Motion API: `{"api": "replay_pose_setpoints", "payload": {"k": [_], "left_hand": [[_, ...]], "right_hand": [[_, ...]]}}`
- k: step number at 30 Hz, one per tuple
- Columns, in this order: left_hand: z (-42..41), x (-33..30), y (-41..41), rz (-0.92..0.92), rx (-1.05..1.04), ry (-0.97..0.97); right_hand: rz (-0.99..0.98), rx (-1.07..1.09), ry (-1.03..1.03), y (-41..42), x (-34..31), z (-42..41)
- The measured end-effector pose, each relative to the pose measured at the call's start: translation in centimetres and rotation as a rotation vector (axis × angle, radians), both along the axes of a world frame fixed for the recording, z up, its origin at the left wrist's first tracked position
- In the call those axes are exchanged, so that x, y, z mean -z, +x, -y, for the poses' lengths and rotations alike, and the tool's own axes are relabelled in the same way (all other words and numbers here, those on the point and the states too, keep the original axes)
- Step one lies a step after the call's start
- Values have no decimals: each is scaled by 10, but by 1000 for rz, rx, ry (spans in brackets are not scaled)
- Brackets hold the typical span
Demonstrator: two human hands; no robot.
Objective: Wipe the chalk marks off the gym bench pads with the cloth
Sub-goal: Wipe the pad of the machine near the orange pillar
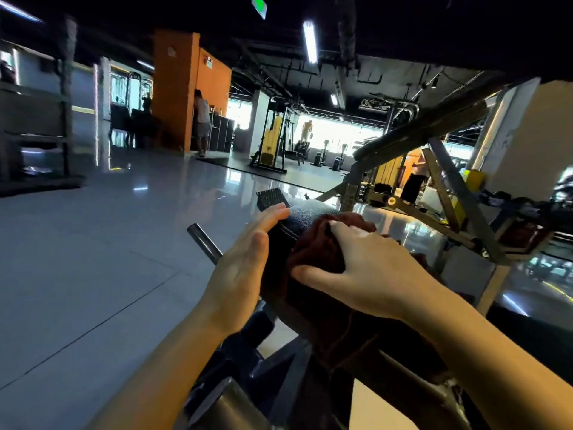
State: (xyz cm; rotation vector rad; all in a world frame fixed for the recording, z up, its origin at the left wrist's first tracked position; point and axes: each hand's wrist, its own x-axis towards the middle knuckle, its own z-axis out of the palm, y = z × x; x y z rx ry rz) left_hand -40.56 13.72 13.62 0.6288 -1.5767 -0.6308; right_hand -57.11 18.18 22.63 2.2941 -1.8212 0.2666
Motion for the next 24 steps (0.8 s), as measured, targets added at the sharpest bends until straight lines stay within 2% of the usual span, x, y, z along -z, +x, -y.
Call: {"api": "replay_pose_setpoints", "payload": {"k": [3,6,9,13,15,18,21,24], "left_hand": [[0,-3,-2,-20,-39,-35],[-1,-1,-6,-18,-142,-149],[4,1,-8,-26,-208,-239],[4,5,-14,-118,-130,-190],[4,7,-18,-179,-71,-147],[4,7,-21,-188,-44,-126],[3,9,-17,-168,-25,-73],[4,8,-8,-59,-122,-94]], "right_hand": [[28,-20,-60,15,1,17],[89,-70,-75,5,10,11],[125,-193,110,-38,10,-16],[147,-143,234,-80,9,-50],[81,-83,181,-74,11,-51],[-60,34,-23,-31,13,-33],[3,3,-187,24,12,1],[68,-54,-204,43,9,16]]}}
